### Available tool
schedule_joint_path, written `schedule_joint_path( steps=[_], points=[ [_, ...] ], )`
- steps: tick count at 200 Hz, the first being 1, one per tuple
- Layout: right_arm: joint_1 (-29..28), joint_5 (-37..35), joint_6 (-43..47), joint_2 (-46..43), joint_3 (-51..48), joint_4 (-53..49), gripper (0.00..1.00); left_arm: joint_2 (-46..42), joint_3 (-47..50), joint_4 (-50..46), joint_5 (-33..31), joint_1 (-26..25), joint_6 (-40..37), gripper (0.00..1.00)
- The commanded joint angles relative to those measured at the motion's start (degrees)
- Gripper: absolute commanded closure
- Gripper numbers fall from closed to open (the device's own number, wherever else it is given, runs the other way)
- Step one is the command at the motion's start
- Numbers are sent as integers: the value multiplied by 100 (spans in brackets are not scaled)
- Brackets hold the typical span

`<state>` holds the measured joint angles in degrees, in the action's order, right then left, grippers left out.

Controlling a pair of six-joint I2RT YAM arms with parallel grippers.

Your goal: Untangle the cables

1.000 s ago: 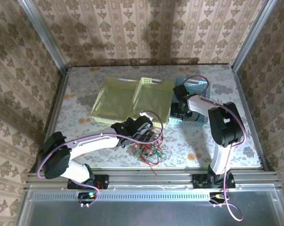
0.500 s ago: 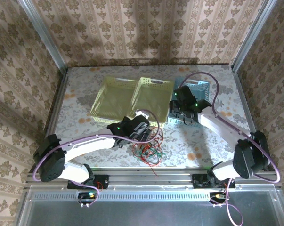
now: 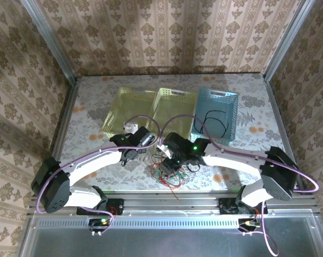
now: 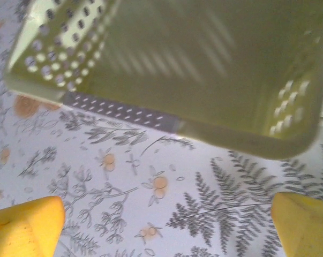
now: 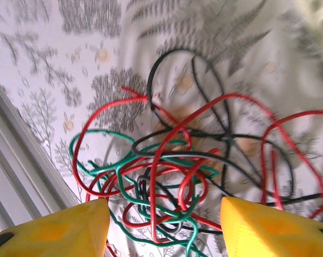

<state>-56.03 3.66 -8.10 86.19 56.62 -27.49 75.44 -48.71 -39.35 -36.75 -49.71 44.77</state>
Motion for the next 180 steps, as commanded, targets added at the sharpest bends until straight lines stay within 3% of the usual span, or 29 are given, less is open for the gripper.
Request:
schedule_joint_path(
  steps=[1, 60, 116, 180],
  points=[
    [30, 54, 247, 149, 148, -101, 42, -143, 54, -477, -154, 14, 524, 0],
    [244, -98, 225, 381, 212, 93, 44, -223, 175, 15, 146, -16, 150, 0],
    [596, -43, 198, 47, 44, 101, 47, -207, 187, 332, 266, -104, -62, 0],
    [602, -58, 212, 353, 101, 116, 52, -170, 181, 410, 317, -123, -92, 0]
  ],
)
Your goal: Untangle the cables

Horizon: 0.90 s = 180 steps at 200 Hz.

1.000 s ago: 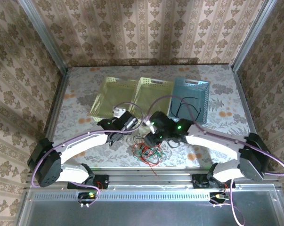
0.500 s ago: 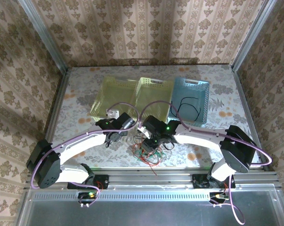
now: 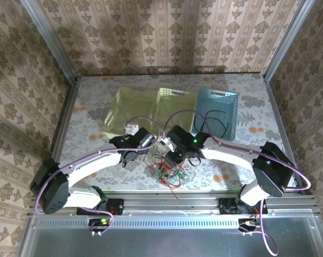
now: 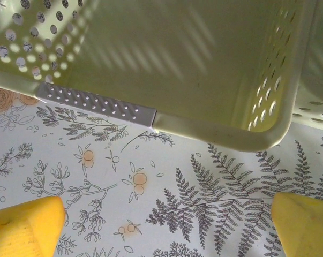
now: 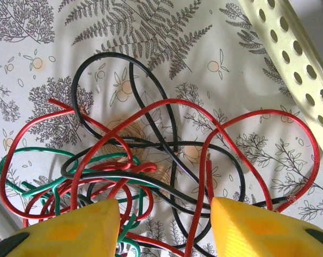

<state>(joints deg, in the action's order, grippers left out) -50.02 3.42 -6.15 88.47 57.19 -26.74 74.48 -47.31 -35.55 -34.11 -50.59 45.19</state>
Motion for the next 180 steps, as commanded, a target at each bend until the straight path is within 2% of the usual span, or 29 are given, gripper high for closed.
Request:
schedule_joint_path(
  steps=[1, 140, 158, 180],
  points=[
    [1, -34, 18, 126, 46, 44, 52, -74, 39, 30, 57, -33, -133, 0],
    [-9, -100, 94, 732, 301, 199, 56, 79, -103, 16, 104, -43, -265, 0],
    [-11, -198, 99, 752, 311, 278, 65, 86, -90, 77, 195, -41, -338, 0],
    [-12, -328, 109, 673, 320, 316, 88, 80, -52, 356, 480, -49, -617, 0]
  ],
)
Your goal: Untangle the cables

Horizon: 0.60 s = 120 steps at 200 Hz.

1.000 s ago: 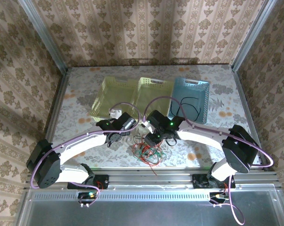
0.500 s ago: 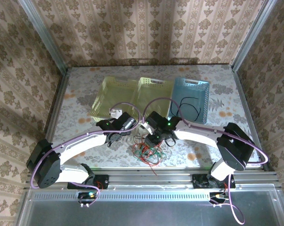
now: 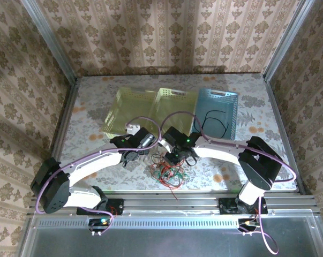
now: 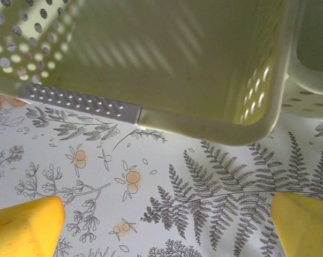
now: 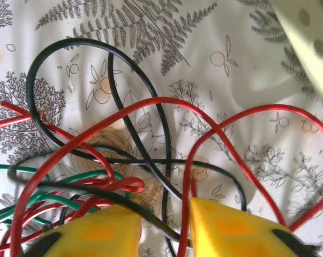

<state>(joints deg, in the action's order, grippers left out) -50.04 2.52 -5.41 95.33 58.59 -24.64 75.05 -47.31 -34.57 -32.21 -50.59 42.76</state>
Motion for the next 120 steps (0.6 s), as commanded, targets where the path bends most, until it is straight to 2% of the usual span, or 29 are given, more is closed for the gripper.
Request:
schedule_joint_path(
  steps=[1, 19, 52, 120],
  points=[
    [-8, -245, 37, -23, 180, 108, 89, 26, -51, 271, 309, -53, -392, 0],
    [7, -448, 49, -234, 103, 168, 96, -19, 17, 640, 686, -88, -734, 0],
    [209, -779, -66, -848, -149, 238, 100, -91, 38, 1167, 1285, -264, -1375, 0],
    [1062, -4, -577, -1882, -705, 486, 100, 110, 33, 1915, 2290, -543, -2110, 0]
  ],
)
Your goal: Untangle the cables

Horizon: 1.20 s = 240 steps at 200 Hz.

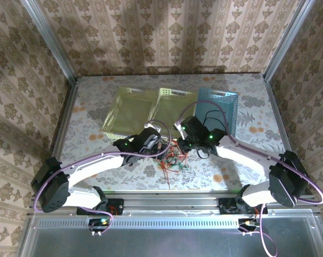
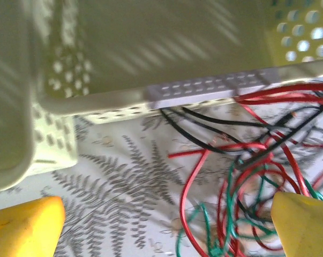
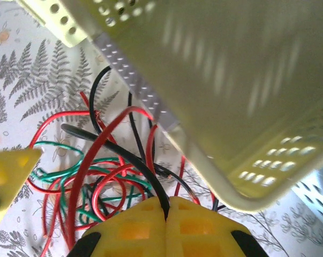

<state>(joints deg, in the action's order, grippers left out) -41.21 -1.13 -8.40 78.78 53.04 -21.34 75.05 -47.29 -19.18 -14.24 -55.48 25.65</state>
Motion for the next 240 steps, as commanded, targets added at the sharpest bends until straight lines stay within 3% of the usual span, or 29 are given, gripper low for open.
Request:
schedule_joint_path(
  steps=[1, 55, 74, 116, 127, 240],
  points=[
    [186, 382, -281, -234, -156, 161, 100, 121, 29, 378, 502, -52, -405, 0],
    [399, 1080, -595, -413, -636, 200, 100, 794, -370, 479, 635, -162, -843, 12],
    [421, 1201, -681, -481, -838, 123, 100, 896, -477, 602, 732, -174, -984, 26],
    [465, 1205, -956, -619, -1093, 164, 95, 990, -570, 752, 1034, -190, -1158, 70],
    [465, 1164, -1007, -648, -1102, 185, 92, 1018, -595, 728, 1072, -188, -1159, 76],
    [456, 1247, -764, 8, -375, 139, 72, 1040, -589, 589, 1028, -226, -1120, 81]
  ],
)
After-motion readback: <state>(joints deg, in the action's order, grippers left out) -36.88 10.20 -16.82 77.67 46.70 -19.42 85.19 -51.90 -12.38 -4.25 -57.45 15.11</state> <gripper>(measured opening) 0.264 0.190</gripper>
